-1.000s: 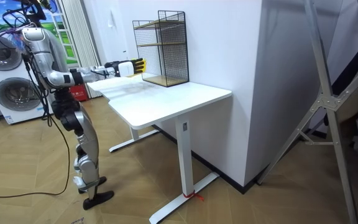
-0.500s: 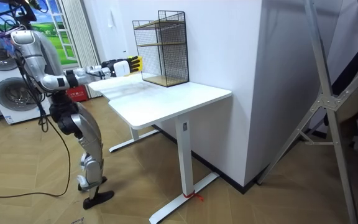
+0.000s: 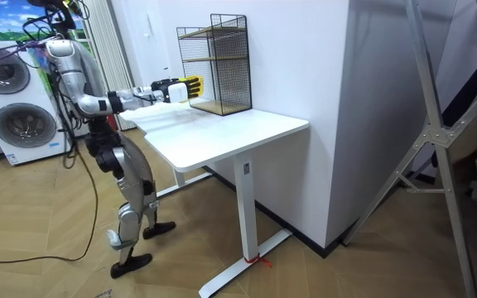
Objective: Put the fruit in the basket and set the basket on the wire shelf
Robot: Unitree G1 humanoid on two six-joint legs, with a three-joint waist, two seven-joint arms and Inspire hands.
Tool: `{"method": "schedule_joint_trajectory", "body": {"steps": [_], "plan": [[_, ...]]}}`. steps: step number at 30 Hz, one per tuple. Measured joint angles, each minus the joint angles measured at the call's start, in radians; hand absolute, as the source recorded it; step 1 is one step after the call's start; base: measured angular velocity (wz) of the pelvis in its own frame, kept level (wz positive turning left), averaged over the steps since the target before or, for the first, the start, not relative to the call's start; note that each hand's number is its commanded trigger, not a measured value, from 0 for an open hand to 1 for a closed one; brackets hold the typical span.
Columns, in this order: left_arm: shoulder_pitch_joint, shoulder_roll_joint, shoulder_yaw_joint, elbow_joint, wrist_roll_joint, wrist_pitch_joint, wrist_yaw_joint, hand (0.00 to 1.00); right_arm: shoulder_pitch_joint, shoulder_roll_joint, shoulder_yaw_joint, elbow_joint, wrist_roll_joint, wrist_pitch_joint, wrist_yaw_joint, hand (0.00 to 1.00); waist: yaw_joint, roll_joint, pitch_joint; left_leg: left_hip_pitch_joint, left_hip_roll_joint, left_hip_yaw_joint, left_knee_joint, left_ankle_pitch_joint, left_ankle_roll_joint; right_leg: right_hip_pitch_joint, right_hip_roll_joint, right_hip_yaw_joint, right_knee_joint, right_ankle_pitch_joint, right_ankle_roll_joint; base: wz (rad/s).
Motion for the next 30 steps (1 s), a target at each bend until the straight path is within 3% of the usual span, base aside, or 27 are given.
{"method": "schedule_joint_trajectory", "body": {"steps": [4,7,9,10,11,12,15,16,17,20,25,30], "plan": [[0.008,0.005,-0.011,0.000,-0.011,-0.002,0.000,0.00,0.000,-0.017,0.002,-0.007,-0.003,0.000,-0.001,0.00,0.003,-0.002,0.0020,-0.002,-0.026,0.014,0.016,-0.035,0.016,-0.001,-0.032,-0.011,0.023,-0.031,0.018,0.01],[0.008,0.000,-0.013,0.000,-0.004,-0.002,0.000,0.00,0.000,-0.016,0.002,-0.006,-0.021,0.000,-0.006,0.00,0.000,-0.001,0.0073,-0.002,-0.041,0.023,0.051,-0.081,0.035,-0.028,-0.060,-0.053,0.141,-0.053,0.044,0.01],[0.008,0.009,-0.014,0.000,-0.005,-0.010,0.000,0.00,-0.001,-0.015,0.002,-0.006,-0.023,-0.003,-0.009,0.00,-0.001,-0.007,0.0101,0.007,-0.049,0.029,0.062,-0.098,0.045,-0.071,-0.080,-0.071,0.258,-0.043,0.061,-0.02],[0.008,0.010,-0.019,0.000,-0.002,-0.014,0.000,0.00,-0.001,-0.015,0.000,-0.006,-0.025,-0.003,-0.011,0.00,0.001,-0.006,0.0112,0.016,-0.053,0.030,0.063,-0.104,0.052,-0.098,-0.085,-0.079,0.324,-0.022,0.089,0.04],[0.007,0.010,-0.023,0.001,-0.002,-0.014,0.000,0.00,-0.001,-0.014,0.000,-0.002,-0.030,-0.004,-0.013,0.00,-0.002,-0.002,0.0156,0.036,-0.053,0.020,0.060,-0.110,0.058,-0.120,-0.084,-0.081,0.375,0.014,0.097,0.08],[0.008,0.009,-0.023,0.003,-0.003,-0.014,0.000,0.00,0.002,-0.018,-0.001,0.001,-0.033,-0.004,-0.013,0.00,-0.003,0.002,0.0164,0.046,-0.051,0.009,0.056,-0.113,0.059,-0.125,-0.081,-0.080,0.389,0.015,0.098,0.07],[-0.001,0.009,-0.019,0.002,-0.003,-0.020,0.000,0.00,-0.001,-0.017,-0.011,0.002,-0.025,-0.006,-0.011,0.00,-0.004,0.013,0.0225,0.070,-0.046,-0.012,0.028,-0.113,0.063,-0.168,-0.081,-0.094,0.252,-0.011,0.089,0.17],[-0.004,0.009,-0.020,0.002,-0.003,-0.020,0.000,0.00,-0.001,-0.017,-0.008,0.004,-0.026,-0.006,-0.011,0.00,-0.006,0.012,0.0223,0.073,-0.049,-0.013,0.029,-0.116,0.067,-0.187,-0.085,-0.099,0.160,0.004,0.079,0.24],[-0.004,0.007,-0.020,0.007,-0.003,-0.020,0.000,0.00,-0.001,-0.016,-0.006,0.011,-0.025,-0.006,-0.012,0.00,-0.004,0.016,0.0239,0.083,-0.051,-0.017,0.029,-0.119,0.066,-0.195,-0.083,-0.105,0.105,0.083,0.075,0.22],[-0.005,0.004,-0.018,0.015,-0.003,-0.021,0.000,0.00,-0.008,-0.017,0.000,0.033,-0.003,-0.005,-0.012,0.00,0.007,0.029,0.0155,0.111,-0.045,-0.020,-0.020,-0.116,0.060,-0.155,-0.074,-0.116,0.043,0.105,0.069,-0.04],[-0.010,-0.003,-0.018,0.016,-0.004,-0.016,0.000,0.00,-0.028,-0.013,-0.007,0.035,0.012,0.004,-0.012,0.00,0.003,0.029,0.0157,0.124,-0.028,-0.018,-0.040,-0.113,0.056,-0.121,-0.055,-0.118,-0.023,0.133,0.066,-0.03],[-0.012,-0.007,-0.018,0.018,-0.046,-0.012,0.000,0.00,-0.063,-0.004,-0.011,0.038,0.054,0.005,-0.013,0.00,0.000,0.025,0.0130,0.173,-0.029,-0.012,-0.083,-0.103,0.053,-0.087,-0.053,-0.107,-0.038,0.142,0.065,-0.07]]}}
